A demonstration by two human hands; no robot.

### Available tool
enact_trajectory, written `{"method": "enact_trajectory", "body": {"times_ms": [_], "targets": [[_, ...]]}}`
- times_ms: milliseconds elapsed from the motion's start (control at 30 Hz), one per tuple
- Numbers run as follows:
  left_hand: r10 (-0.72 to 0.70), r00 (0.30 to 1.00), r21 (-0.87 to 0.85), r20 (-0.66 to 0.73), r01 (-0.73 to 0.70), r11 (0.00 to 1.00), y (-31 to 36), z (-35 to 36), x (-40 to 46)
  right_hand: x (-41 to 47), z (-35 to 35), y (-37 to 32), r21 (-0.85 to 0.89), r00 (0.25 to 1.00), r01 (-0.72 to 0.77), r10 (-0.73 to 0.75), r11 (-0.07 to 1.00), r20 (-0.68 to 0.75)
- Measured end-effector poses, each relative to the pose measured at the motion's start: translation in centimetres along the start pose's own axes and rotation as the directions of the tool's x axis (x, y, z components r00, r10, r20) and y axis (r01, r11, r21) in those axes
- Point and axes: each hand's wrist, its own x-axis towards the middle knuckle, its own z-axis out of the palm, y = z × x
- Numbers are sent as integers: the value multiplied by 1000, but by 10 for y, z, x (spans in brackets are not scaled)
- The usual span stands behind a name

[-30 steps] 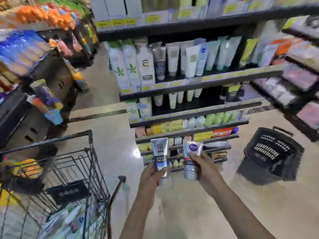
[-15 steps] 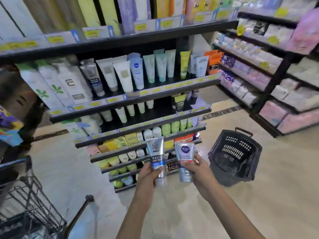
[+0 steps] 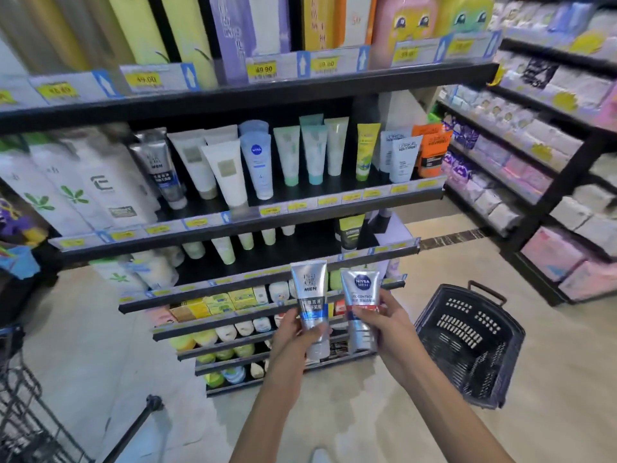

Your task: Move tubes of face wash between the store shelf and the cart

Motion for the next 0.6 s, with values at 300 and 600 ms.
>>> {"method": "enact_trajectory", "body": {"times_ms": [300, 600], "targets": [[12, 1000, 37, -23, -11, 999, 23, 26, 46, 64, 3, -44, -56, 998, 47, -44, 997, 55], [96, 981, 80, -168, -84, 993, 49, 46, 58, 101, 22, -74, -96, 975, 52, -30, 994, 219]]}}
